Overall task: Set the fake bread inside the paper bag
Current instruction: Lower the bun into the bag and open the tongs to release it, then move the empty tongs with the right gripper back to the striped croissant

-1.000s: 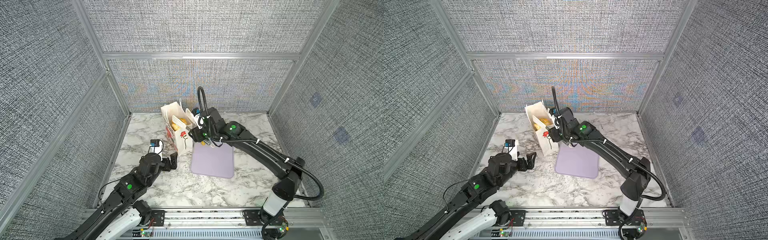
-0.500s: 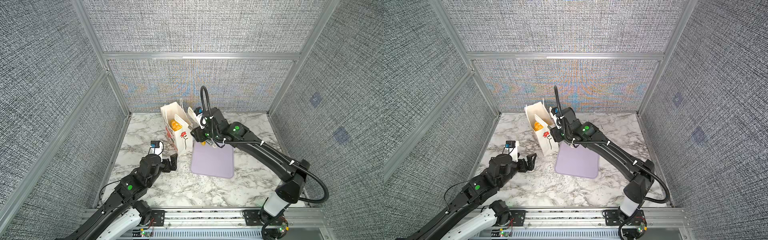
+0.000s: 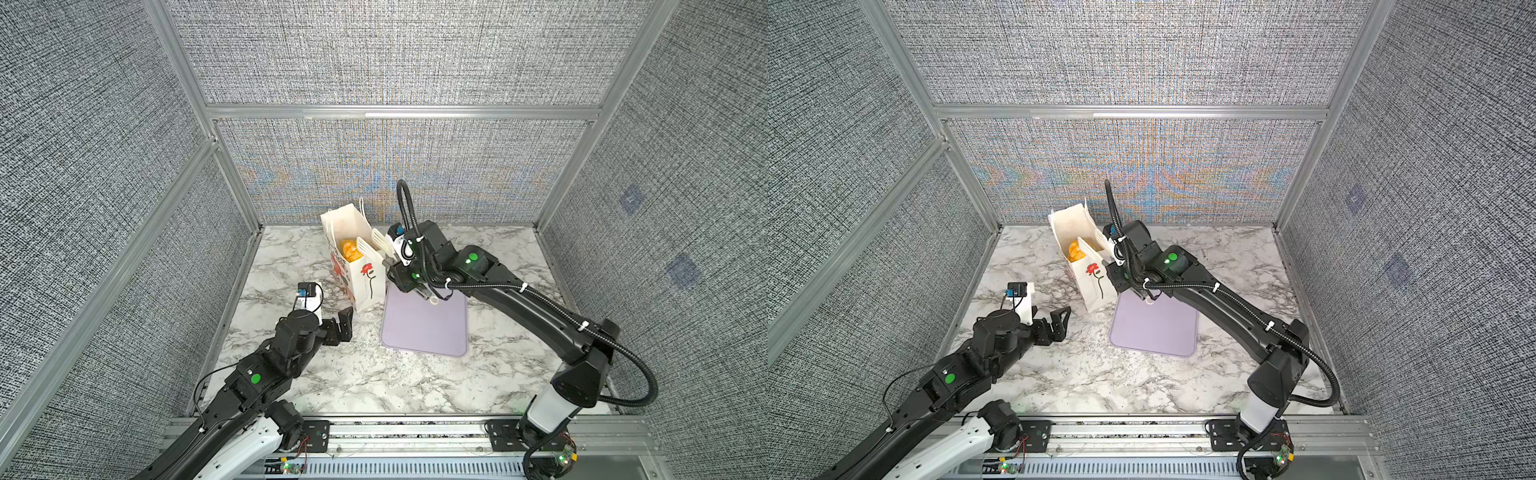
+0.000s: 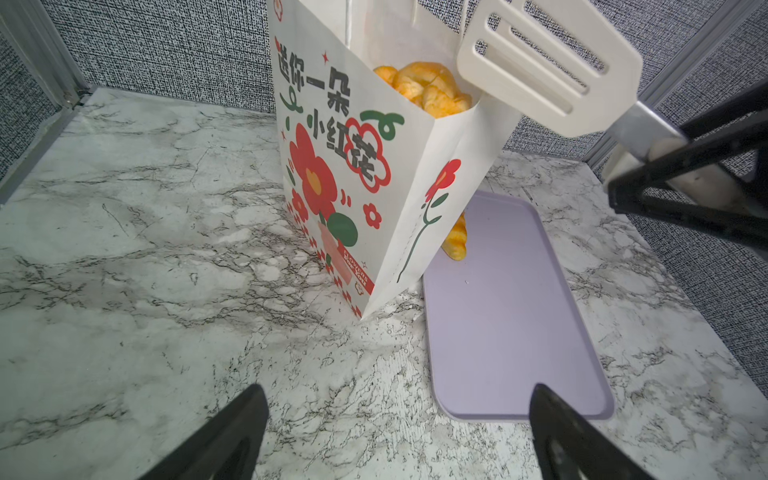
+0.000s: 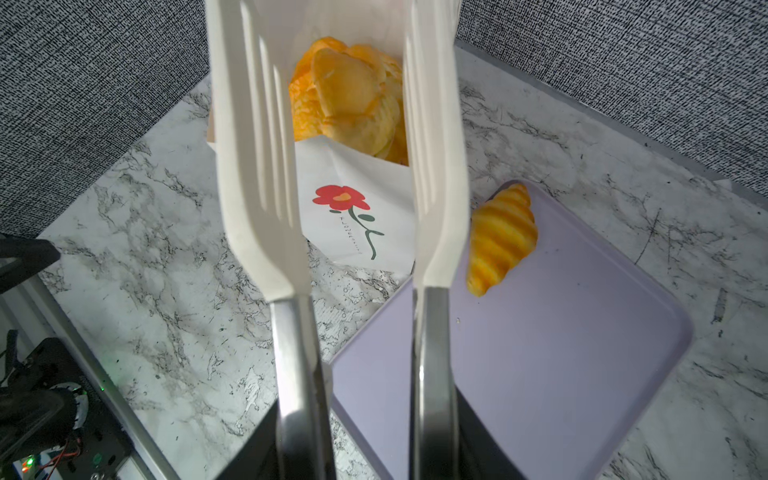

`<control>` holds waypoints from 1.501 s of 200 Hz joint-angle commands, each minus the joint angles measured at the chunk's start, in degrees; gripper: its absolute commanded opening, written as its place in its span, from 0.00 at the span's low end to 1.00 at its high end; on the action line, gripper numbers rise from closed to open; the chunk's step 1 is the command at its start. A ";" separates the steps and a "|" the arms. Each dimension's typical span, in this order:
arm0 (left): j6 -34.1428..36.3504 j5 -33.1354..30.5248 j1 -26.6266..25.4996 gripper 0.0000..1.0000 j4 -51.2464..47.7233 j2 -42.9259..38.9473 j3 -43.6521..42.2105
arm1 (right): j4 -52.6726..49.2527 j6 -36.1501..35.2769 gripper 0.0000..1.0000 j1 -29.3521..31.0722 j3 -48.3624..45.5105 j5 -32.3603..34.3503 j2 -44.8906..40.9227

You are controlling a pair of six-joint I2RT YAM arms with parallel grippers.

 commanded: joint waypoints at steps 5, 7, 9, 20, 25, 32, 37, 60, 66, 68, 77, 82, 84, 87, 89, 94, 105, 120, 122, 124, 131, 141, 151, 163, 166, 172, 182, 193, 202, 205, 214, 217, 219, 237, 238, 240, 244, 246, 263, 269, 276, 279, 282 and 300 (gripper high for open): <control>-0.38 0.80 0.07 0.99 -0.70 -0.20 -0.33 | 0.42 0.34 0.51 0.09 -0.99 2.12 -2.02; -0.38 0.90 0.07 0.99 -0.63 -0.21 -0.38 | 0.47 0.33 0.51 0.09 -1.10 2.21 -2.18; -0.43 1.08 0.07 0.99 -0.48 -0.23 -0.48 | 0.55 0.35 0.51 0.09 -1.24 2.33 -2.37; -0.64 1.86 0.07 0.99 0.39 -0.13 -0.87 | 0.91 0.32 0.53 0.09 -2.20 2.75 -3.53; -0.73 2.30 0.07 0.99 0.68 -0.10 -1.12 | 1.13 0.36 0.55 0.09 -2.79 2.99 -4.12; -0.95 2.97 0.08 0.99 1.20 0.10 -1.39 | 1.56 0.33 0.56 0.08 -3.66 3.45 -4.97; -1.13 3.37 0.04 0.99 1.45 0.27 -1.51 | 1.83 0.43 0.56 0.09 -4.36 3.95 -5.49; -1.44 4.84 0.07 0.99 3.08 1.06 -2.53 | 2.50 0.61 0.57 0.00 -7.20 5.70 -8.29; -1.37 5.03 0.07 0.99 3.48 1.29 -2.70 | 2.50 0.80 0.57 0.01 -7.82 6.25 -9.11; -1.31 5.08 0.03 0.99 3.58 1.38 -2.77 | 2.55 0.79 0.58 0.00 -8.09 6.54 -9.40; -1.14 5.22 0.02 0.99 3.96 1.81 -2.66 | 2.77 0.91 0.58 -0.03 -9.44 7.58 -10.62; -1.00 5.32 0.04 0.99 4.16 2.02 -2.51 | 2.90 0.98 0.59 -0.19 -10.17 8.13 -11.30; -0.93 5.30 0.07 0.99 4.30 2.11 -2.40 | 2.93 0.95 0.59 -0.18 -10.50 8.40 -11.73; -0.76 5.30 0.06 0.99 4.38 2.25 -2.27 | 3.01 0.98 0.59 -0.28 -11.02 8.69 -12.14; -0.68 5.34 0.11 0.99 4.46 2.36 -2.20 | 3.03 1.01 0.60 -0.33 -11.32 8.82 -12.51; -0.45 5.22 -0.01 0.99 4.58 2.61 -1.99 | 3.16 1.11 0.60 -0.43 -12.02 9.18 -13.24; -0.07 4.98 0.01 0.99 4.80 3.10 -1.59 | 3.38 1.29 0.61 -0.97 -13.73 9.76 -14.71; 0.05 4.62 0.02 0.99 5.04 3.52 -1.26 | 3.56 1.54 0.61 -1.74 -15.81 10.16 -16.53; 0.05 4.60 0.02 0.99 5.09 3.58 -1.31 | 3.56 1.55 0.61 -1.93 -16.02 10.18 -16.73; 0.05 4.60 0.06 0.99 5.19 3.64 -1.33 | 3.56 1.55 0.61 -2.06 -16.29 10.25 -17.00; 0.01 4.62 0.06 0.99 5.28 3.78 -1.24 | 3.52 1.62 0.62 -2.53 -17.05 10.33 -17.58; -0.11 4.68 0.04 0.99 5.30 4.09 -1.30 | 3.47 1.81 0.63 -3.31 -18.26 10.45 -18.23; -0.30 4.86 0.05 0.99 5.39 4.34 -1.44 | 3.32 2.07 0.63 -4.23 -19.37 10.35 -18.77; -0.45 4.85 0.03 0.99 5.46 4.50 -1.54 | 3.04 2.52 0.63 -5.08 -20.49 10.53 -19.25; -0.47 4.78 0.00 0.99 5.47 4.48 -1.59 | 2.89 2.60 0.63 -5.30 -20.77 10.60 -19.40; -0.52 4.78 0.05 0.99 5.48 4.42 -1.67 | 2.86 2.89 0.63 -5.68 -21.28 10.78 -19.57; -0.65 4.69 0.05 0.99 5.70 4.33 -1.76 | 2.93 3.30 0.63 -6.16 -22.27 10.88 -19.99; -0.64 4.61 0.04 0.99 5.84 4.16 -1.81 | 3.10 3.53 0.63 -6.69 -23.31 10.89 -20.39; -0.64 4.63 0.03 0.99 5.90 4.03 -1.90 | 3.21 3.73 0.63 -6.98 -24.01 10.80 -20.52; -0.65 4.60 0.01 0.99 5.85 3.99 -1.94 | 3.21 3.79 0.63 -7.09 -24.29 10.80 -20.57; -0.64 4.51 0.06 0.99 5.81 4.07 -1.99 | 3.13 3.92 0.63 -7.35 -24.92 10.80 -20.57; -0.65 4.51 0.01 0.99 5.83 4.07 -2.01 | 3.12 3.93 0.63 -7.38 -25.15 10.80 -20.53; -0.65 4.51 0.01 0.99 5.75 4.07 -2.07 | 3.08 4.04 0.63 -7.45 -25.27 10.80 -20.45; -0.79 4.59 0.00 0.99 5.71 4.07 -2.23 | 2.86 4.31 0.63 -7.72 -26.32 10.93 -20.18; -0.81 4.59 -0.01 0.99 5.69 4.07 -2.26 | 2.86 4.34 0.63 -7.68 -26.36 10.95 -20.16; -0.82 4.62 -0.01 0.99 5.71 4.00 -2.33 | 2.79 4.47 0.63 -7.70 -26.43 11.08 -20.10; -0.82 4.62 0.05 0.99 5.67 3.94 -2.39 | 2.71 4.67 0.63 -7.73 -26.60 11.27 -20.06; -0.87 4.60 0.05 0.99 5.69 3.91 -2.39 | 2.69 4.64 0.63 -7.73 -26.69 11.36 -20.05; -1.15 4.55 0.07 0.99 5.74 3.56 -2.74 | 2.46 4.78 0.64 -7.75 -27.35 11.94 -19.57; -1.25 4.51 0.05 0.99 5.70 3.46 -2.94 | 2.42 4.73 0.64 -7.82 -27.58 12.06 -19.49; -1.34 4.45 -0.01 0.99 5.65 3.32 -3.05 | 2.33 4.75 0.64 -7.81 -27.79 12.28 -19.25; -1.43 4.46 0.05 0.99 5.65 3.29 -3.08 | 2.27 4.67 0.64 -7.89 -27.92 12.34 -19.19; -1.44 4.48 -0.01 0.99 5.62 3.28 -3.10 | 2.25 4.75 0.64 -7.91 -28.01 12.38 -19.06; -1.62 4.51 0.03 0.99 5.32 3.22 -3.31 | 2.24 4.72 0.64 -7.98 -28.58 12.56 -18.42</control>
